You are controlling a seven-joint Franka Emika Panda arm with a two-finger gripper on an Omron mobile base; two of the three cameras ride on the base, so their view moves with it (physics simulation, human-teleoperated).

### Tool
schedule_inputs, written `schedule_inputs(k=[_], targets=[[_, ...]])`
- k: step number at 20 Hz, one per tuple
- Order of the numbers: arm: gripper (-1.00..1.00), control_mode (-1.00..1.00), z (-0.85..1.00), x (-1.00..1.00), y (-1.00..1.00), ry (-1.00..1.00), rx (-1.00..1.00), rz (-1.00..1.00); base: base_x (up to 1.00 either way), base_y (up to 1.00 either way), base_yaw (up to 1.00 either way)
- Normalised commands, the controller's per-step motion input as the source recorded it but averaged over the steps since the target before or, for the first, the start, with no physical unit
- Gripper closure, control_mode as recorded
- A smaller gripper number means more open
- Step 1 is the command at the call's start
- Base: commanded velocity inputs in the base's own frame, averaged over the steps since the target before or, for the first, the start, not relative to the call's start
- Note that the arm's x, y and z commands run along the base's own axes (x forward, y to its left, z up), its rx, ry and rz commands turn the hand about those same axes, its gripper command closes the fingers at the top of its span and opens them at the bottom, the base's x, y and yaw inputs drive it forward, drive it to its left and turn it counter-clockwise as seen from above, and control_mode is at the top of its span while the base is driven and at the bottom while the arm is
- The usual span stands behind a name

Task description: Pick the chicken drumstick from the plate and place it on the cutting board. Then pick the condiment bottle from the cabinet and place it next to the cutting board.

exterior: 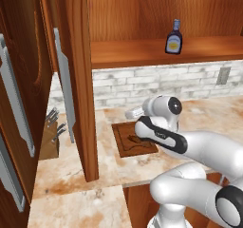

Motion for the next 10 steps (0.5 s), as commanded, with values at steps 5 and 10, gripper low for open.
schedule_inputs(k=[5,10], targets=[[-1.0,-1.0,0.19,-0.08,-0.01,0.0,0.09,-0.01,0.0,0.0,0.0],[-1.0,-1.0,0.15,-0.11,-0.01,0.0,0.09,-0.01,0.0,0.0,0.0]])
